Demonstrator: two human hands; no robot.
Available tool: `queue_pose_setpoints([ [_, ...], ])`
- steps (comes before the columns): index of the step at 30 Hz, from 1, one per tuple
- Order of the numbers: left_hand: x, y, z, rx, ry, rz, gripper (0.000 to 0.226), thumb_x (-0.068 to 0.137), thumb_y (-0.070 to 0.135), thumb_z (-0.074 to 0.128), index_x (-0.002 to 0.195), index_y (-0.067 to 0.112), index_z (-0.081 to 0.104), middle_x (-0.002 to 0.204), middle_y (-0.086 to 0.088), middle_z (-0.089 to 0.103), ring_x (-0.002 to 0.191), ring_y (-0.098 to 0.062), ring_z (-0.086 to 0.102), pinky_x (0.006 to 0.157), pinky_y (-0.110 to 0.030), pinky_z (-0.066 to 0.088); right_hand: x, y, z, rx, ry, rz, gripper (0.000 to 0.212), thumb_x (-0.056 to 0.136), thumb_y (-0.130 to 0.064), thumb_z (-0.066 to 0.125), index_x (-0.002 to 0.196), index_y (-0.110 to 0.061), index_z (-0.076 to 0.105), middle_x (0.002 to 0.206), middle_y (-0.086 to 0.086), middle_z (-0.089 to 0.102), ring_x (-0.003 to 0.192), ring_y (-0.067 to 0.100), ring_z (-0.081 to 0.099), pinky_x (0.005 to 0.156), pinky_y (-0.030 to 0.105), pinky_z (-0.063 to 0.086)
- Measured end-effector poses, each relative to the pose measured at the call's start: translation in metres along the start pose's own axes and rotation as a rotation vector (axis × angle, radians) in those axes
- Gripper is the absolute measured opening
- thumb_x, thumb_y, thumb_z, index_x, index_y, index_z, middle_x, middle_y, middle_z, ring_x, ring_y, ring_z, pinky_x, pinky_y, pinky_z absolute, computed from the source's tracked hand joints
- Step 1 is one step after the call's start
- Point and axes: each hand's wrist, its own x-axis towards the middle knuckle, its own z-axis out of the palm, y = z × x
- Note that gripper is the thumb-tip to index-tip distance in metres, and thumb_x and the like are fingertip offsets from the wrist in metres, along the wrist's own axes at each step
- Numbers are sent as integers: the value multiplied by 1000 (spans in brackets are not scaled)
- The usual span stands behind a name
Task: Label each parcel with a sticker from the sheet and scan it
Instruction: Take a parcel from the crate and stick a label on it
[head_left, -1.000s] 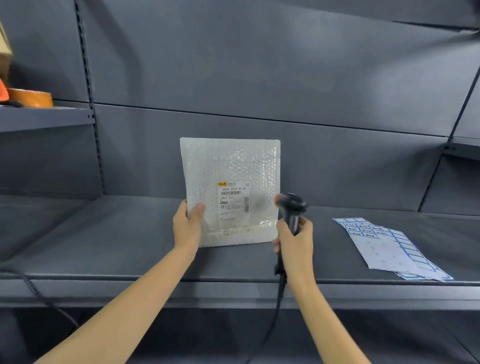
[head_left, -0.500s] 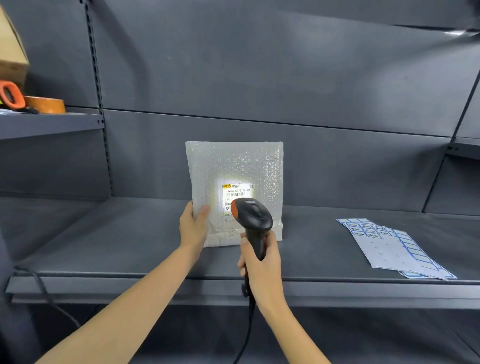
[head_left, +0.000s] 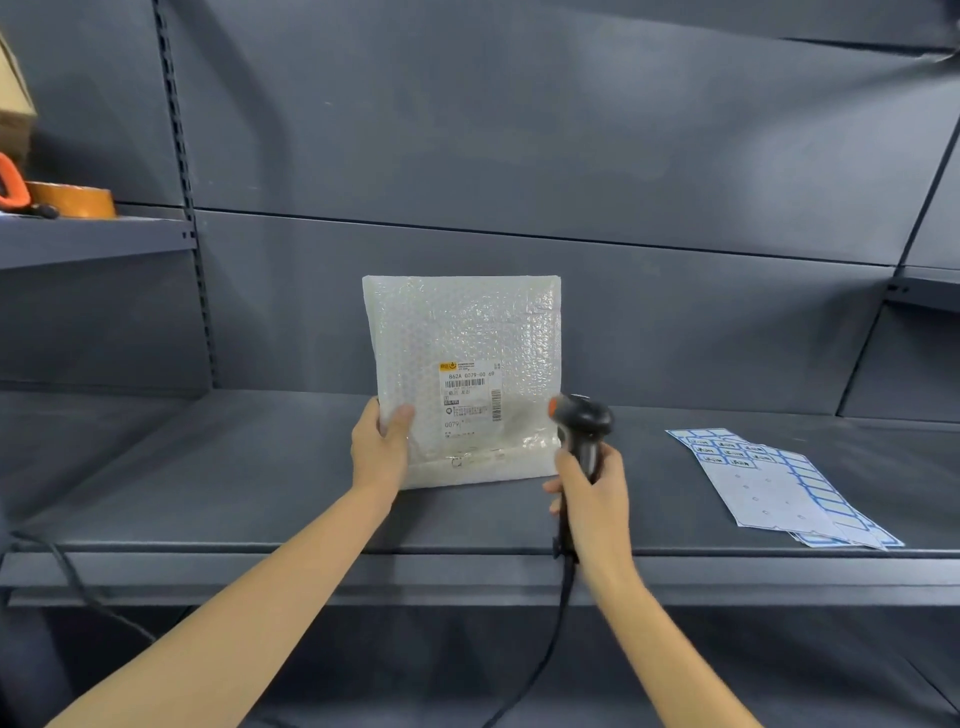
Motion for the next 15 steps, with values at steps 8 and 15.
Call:
queue_pose_setpoints([
  [8,-5,0,-1,-21,-10,-13,9,97,19,53,105,18,57,97,7,64,87,-9,60,78,-25,48,94,9,-61,-582,26,86,30,84,-19,60,108,-5,48,102,14,56,88,28,54,66,31,37],
  [15,-8,1,-1,-11,-16,7,8,96,20,54,91,24,57,89,12,63,77,0,58,67,-16,45,118,24,-61,-1076,-51,13,37,87,-18,59,114,3,48,115,22,52,111,38,45,81,35,37],
])
